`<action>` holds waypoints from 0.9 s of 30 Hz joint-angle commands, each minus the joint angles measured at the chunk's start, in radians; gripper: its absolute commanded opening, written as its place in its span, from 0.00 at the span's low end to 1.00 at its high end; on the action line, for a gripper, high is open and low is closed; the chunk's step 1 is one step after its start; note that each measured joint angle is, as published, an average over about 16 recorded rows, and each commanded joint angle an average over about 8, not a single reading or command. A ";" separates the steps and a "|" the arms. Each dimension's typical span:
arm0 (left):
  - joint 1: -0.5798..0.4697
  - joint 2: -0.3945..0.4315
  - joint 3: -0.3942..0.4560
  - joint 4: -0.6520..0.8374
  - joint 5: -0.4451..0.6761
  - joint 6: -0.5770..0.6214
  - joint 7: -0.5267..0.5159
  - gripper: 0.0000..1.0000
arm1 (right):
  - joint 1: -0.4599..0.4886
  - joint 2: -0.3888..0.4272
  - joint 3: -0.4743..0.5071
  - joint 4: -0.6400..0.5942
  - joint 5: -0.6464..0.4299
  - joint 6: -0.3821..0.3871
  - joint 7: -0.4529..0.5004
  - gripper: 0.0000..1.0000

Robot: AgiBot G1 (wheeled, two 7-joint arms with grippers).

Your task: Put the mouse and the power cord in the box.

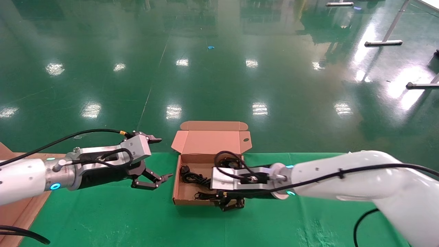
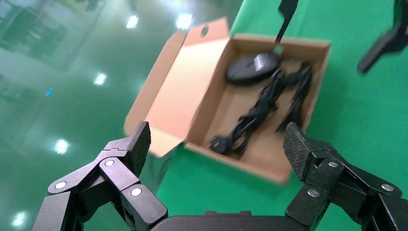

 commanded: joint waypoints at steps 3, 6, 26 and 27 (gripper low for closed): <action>0.028 -0.016 -0.048 -0.020 -0.052 0.057 -0.013 1.00 | -0.039 0.051 0.068 0.039 0.063 -0.058 0.020 1.00; 0.049 -0.028 -0.083 -0.036 -0.092 0.100 -0.023 1.00 | -0.068 0.089 0.120 0.068 0.110 -0.102 0.036 1.00; 0.190 -0.108 -0.321 -0.137 -0.354 0.385 -0.090 1.00 | -0.261 0.344 0.463 0.263 0.424 -0.394 0.138 1.00; 0.197 -0.112 -0.333 -0.142 -0.367 0.398 -0.093 1.00 | -0.270 0.356 0.479 0.273 0.440 -0.408 0.143 1.00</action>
